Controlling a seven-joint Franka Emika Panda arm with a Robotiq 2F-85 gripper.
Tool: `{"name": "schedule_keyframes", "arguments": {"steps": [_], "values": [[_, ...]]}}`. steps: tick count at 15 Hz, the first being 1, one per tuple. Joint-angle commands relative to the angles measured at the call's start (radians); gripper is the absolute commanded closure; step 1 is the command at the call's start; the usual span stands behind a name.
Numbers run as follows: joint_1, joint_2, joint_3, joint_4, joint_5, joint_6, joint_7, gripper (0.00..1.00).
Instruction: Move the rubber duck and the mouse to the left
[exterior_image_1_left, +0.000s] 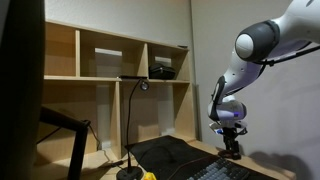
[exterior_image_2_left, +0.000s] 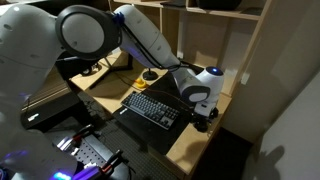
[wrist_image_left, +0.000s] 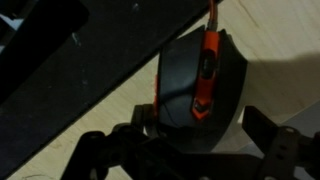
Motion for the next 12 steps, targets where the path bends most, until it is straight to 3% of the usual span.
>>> {"name": "schedule_keyframes", "arguments": {"steps": [1, 2, 3, 6, 9, 12], "values": [[-0.036, 0.046, 0.028, 0.061, 0.021, -0.035, -0.004, 0.00], [-0.041, 0.049, 0.034, 0.062, 0.028, -0.026, -0.011, 0.25], [-0.039, 0.051, 0.030, 0.070, 0.025, -0.031, -0.006, 0.27], [-0.043, 0.049, 0.030, 0.085, 0.025, -0.054, -0.009, 0.47], [-0.042, 0.043, 0.033, 0.084, 0.027, -0.049, -0.014, 0.55], [-0.048, -0.012, 0.059, 0.056, 0.043, -0.033, -0.058, 0.56]]}}
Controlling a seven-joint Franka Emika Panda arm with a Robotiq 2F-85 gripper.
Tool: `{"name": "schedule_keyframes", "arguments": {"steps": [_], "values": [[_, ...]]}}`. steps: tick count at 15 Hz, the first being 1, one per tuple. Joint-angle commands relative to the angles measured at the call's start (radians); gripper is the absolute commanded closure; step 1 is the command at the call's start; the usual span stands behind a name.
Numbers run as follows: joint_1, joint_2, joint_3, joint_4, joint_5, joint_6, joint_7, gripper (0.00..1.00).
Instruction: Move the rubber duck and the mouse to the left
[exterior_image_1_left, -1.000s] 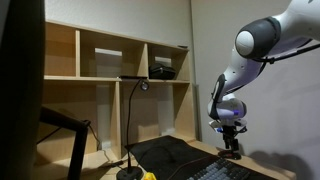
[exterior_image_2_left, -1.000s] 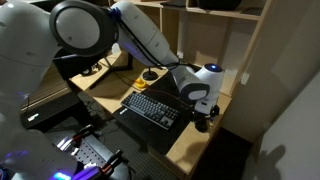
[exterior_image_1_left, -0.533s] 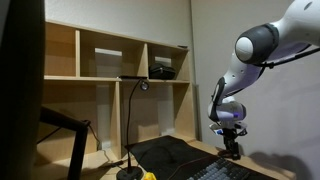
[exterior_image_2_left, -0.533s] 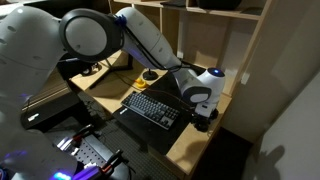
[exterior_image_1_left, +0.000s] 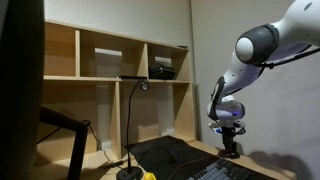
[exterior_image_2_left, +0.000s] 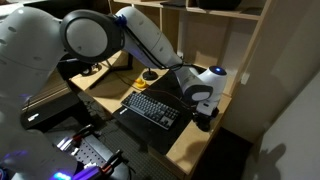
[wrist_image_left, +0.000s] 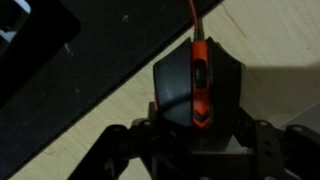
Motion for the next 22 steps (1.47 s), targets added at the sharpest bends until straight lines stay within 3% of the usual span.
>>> {"name": "schedule_keyframes", "arguments": {"steps": [1, 5, 11, 12, 13, 15, 16, 22], "values": [[-0.026, -0.063, 0.053, -0.018, 0.036, 0.026, -0.073, 0.56], [-0.027, -0.180, 0.113, -0.073, 0.082, 0.058, -0.201, 0.56], [-0.002, -0.373, 0.234, -0.183, 0.213, 0.010, -0.434, 0.56], [0.026, -0.288, 0.182, -0.096, 0.178, 0.018, -0.354, 0.56], [0.035, -0.308, 0.187, -0.107, 0.184, 0.016, -0.360, 0.31], [0.042, -0.306, 0.179, -0.107, 0.182, 0.017, -0.352, 0.31], [0.040, -0.300, 0.174, -0.106, 0.181, 0.017, -0.352, 0.56], [0.077, -0.292, 0.263, -0.145, 0.207, -0.179, -0.464, 0.56]]}}
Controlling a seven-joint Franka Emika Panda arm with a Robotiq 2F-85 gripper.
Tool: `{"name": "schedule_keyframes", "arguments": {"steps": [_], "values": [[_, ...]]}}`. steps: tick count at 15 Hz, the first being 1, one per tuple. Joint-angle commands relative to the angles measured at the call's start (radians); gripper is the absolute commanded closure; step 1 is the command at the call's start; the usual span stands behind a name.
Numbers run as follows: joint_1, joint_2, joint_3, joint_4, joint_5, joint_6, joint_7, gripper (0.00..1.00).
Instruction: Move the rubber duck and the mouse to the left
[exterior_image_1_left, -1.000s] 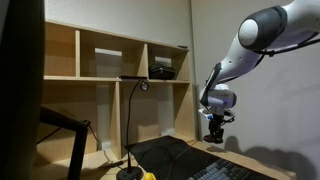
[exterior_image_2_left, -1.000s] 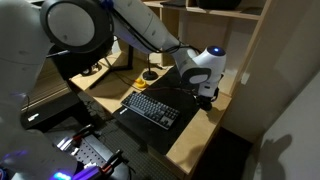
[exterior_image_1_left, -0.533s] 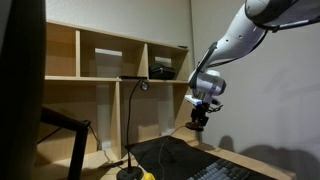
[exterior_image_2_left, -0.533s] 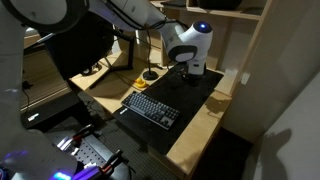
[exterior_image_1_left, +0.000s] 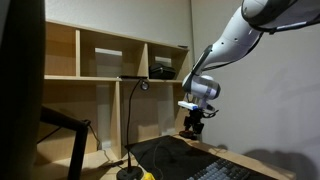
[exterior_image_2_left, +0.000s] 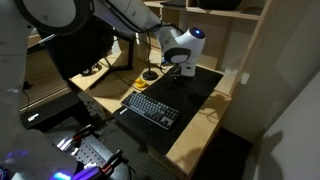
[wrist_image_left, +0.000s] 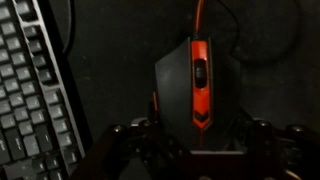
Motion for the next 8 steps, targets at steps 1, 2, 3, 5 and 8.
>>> {"name": "schedule_keyframes", "arguments": {"steps": [1, 2, 3, 5, 8], "values": [[0.030, -0.008, 0.032, -0.043, 0.030, -0.113, -0.082, 0.56], [0.042, -0.018, 0.045, -0.066, 0.038, -0.147, -0.100, 0.56], [0.052, -0.024, 0.049, -0.081, 0.039, -0.173, -0.123, 0.56], [0.075, -0.035, 0.034, -0.092, 0.034, -0.196, -0.113, 0.56], [0.100, -0.002, 0.019, -0.060, 0.025, -0.177, -0.084, 0.31]]}}
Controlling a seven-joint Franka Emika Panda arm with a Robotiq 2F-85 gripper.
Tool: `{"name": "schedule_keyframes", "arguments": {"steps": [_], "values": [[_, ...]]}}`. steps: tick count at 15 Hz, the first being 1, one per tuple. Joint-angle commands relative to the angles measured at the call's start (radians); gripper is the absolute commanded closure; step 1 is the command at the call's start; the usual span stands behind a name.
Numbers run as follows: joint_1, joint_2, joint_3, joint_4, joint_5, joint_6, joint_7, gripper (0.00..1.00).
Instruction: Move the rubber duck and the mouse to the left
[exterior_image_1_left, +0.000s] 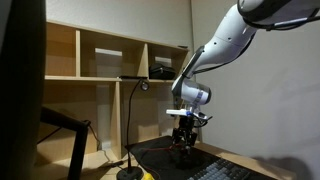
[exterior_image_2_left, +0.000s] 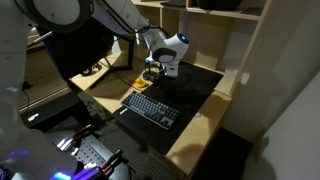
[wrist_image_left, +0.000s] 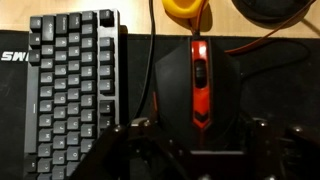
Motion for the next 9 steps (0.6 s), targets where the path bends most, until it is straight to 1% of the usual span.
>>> {"name": "schedule_keyframes", "arguments": {"steps": [1, 2, 4, 7, 9], "values": [[0.022, 0.000, -0.026, 0.003, 0.014, -0.009, -0.009, 0.31], [0.039, 0.018, -0.036, 0.006, -0.009, 0.008, 0.009, 0.56], [0.068, 0.046, -0.024, -0.003, -0.031, -0.004, -0.002, 0.56], [0.126, 0.100, -0.012, 0.008, -0.061, 0.006, -0.004, 0.56], [0.173, 0.140, -0.021, 0.022, -0.098, 0.041, 0.003, 0.56]]}}
